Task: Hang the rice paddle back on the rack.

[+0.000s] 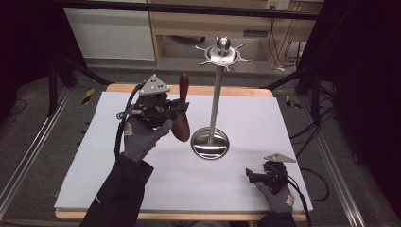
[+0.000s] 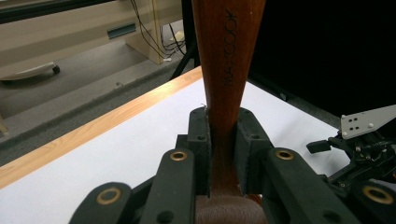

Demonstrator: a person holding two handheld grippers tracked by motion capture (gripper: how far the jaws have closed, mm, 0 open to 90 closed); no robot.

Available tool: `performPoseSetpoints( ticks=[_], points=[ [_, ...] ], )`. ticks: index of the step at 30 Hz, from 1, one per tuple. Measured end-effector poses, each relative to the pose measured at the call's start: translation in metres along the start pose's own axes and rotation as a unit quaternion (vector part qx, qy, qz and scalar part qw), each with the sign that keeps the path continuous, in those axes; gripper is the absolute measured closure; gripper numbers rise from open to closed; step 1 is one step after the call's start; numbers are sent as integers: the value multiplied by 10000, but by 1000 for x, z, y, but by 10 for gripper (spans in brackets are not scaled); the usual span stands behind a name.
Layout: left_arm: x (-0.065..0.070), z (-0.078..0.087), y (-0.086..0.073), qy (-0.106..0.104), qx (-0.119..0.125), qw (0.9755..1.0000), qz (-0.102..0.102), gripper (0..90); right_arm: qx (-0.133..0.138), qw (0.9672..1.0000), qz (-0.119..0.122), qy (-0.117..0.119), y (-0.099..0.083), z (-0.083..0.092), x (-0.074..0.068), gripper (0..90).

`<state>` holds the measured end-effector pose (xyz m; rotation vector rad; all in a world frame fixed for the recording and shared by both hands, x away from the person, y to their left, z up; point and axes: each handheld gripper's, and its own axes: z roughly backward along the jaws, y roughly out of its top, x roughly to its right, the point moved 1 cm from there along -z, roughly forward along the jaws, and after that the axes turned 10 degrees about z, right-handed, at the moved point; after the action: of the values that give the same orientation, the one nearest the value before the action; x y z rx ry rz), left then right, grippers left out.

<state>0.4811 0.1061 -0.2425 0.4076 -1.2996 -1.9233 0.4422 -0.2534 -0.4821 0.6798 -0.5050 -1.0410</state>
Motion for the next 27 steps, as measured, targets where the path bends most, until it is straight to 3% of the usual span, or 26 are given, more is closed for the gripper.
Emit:
performPoseSetpoints(
  ticks=[27],
  points=[
    [2, -5, 21, 25, 64, 10000, -9, 777, -5, 10000, -3, -10, 0, 0, 1, 121]
  ],
)
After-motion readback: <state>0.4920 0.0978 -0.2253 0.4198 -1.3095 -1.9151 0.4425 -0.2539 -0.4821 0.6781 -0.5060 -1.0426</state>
